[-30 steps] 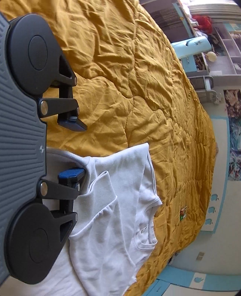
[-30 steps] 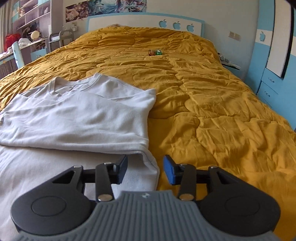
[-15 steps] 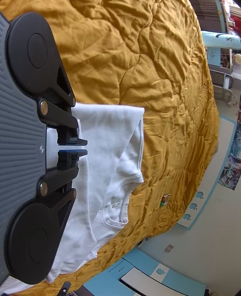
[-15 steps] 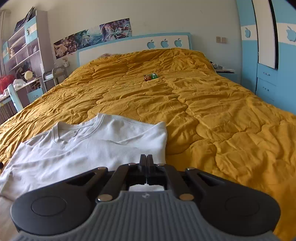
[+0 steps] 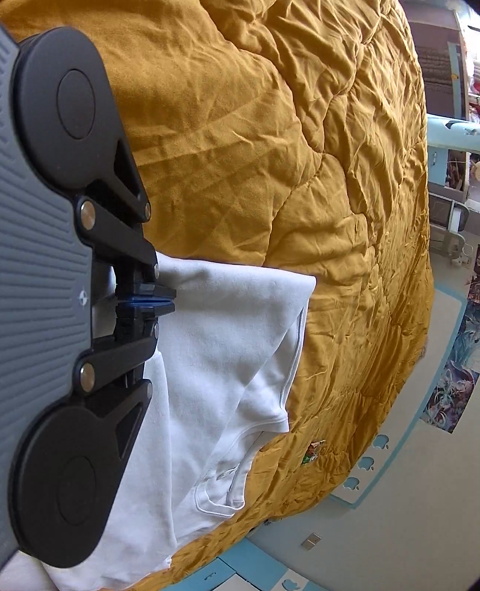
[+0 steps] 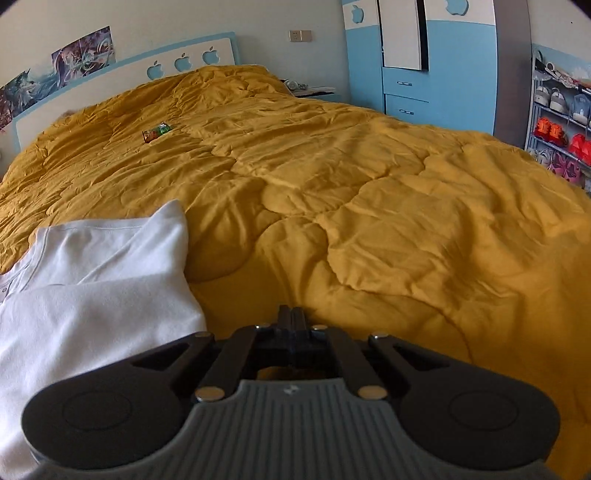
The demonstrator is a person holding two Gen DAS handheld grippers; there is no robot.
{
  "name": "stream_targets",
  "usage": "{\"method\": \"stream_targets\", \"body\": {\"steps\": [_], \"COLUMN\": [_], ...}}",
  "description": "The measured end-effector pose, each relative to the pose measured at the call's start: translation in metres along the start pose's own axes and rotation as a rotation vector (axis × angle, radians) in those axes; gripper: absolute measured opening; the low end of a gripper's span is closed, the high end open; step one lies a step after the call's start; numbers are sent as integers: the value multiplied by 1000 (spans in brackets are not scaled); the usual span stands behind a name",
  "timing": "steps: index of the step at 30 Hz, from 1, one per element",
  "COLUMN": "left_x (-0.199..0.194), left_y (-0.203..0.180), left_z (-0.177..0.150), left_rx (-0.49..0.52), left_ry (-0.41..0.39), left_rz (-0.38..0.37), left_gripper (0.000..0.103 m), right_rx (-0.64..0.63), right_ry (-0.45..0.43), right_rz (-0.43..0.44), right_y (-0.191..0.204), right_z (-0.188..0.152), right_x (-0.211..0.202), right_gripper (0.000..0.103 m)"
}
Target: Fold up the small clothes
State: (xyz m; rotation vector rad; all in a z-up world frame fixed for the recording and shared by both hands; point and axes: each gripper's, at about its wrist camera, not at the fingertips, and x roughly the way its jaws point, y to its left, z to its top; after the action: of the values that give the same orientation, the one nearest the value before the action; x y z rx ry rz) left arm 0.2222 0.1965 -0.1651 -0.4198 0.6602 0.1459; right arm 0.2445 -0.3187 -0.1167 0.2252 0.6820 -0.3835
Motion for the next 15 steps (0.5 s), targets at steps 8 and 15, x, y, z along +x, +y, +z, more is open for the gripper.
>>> {"method": "stream_targets", "body": {"steps": [8, 15], "left_x": [-15, -58], "left_y": [31, 34], "left_z": [8, 23], "left_rx": [-156, -147], "left_ry": [57, 117], "left_rz": [-40, -50], "left_gripper": [6, 60], "right_rx": [-14, -116], "right_ry": [52, 89], "right_rz": [28, 33], "right_y": [-21, -18], "right_z": [0, -4], "right_x": [-18, -44], "right_gripper": [0, 16]}}
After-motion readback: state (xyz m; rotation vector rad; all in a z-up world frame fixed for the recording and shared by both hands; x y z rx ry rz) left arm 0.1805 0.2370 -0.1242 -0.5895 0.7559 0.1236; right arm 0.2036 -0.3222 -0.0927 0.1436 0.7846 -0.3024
